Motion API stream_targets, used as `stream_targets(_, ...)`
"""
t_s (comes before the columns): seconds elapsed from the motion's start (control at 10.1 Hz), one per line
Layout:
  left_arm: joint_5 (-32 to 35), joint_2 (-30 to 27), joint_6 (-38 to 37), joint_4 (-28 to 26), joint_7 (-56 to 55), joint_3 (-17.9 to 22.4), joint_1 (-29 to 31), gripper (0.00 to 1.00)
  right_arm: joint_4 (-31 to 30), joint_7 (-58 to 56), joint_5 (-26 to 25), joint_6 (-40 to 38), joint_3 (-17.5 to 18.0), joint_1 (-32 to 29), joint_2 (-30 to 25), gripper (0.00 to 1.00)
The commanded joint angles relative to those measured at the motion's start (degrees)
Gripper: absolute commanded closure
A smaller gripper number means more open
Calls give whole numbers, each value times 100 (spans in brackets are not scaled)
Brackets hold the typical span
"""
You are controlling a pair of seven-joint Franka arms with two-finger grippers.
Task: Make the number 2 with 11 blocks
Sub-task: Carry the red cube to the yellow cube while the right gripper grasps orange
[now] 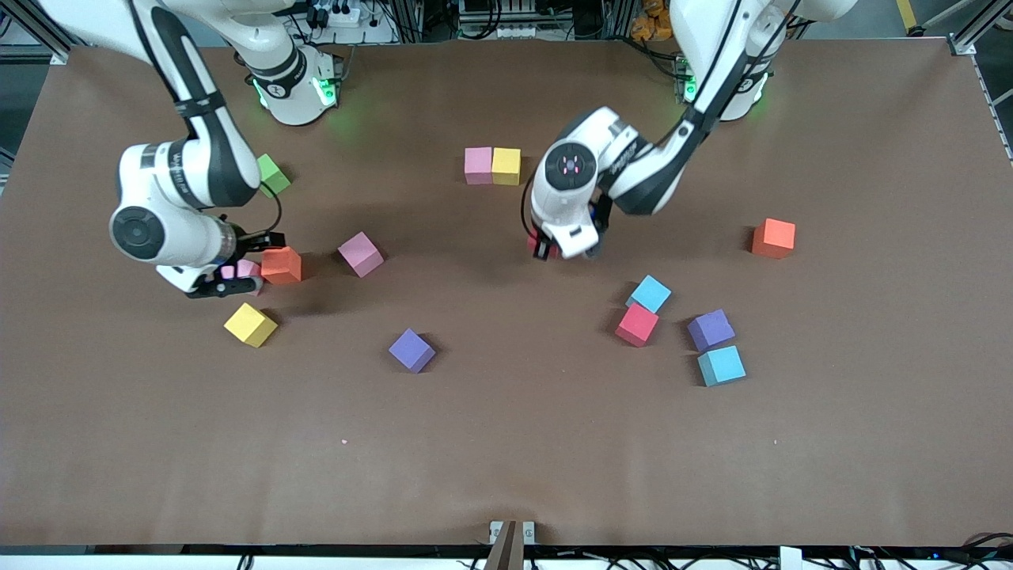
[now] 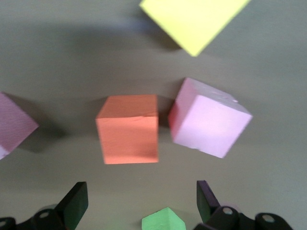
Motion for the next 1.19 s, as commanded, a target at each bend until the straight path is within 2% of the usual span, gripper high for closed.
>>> stream_targets(0.0, -166, -325, 88, -632, -854, -342, 59, 87, 18, 67, 311, 72, 138, -45, -41, 0)
stream_targets(0.1, -175, -456, 141, -860, -1137, -448, 68, 87, 35, 67, 312, 72, 139, 138, -49, 0)
stream_targets(0.5, -175, -730, 1219, -1713, -1823, -695, 68, 87, 35, 215, 295, 326, 130, 560, 12, 0)
stream_targets(0.79, -166, -730, 1643, -1943, -2175, -853, 68, 87, 79, 225, 295, 669, 130, 983, 21, 0)
stream_targets(1.09, -166, -721, 1994, -2180, -2273, -959, 68, 87, 79, 234, 321, 775, 139, 1072, 135, 0)
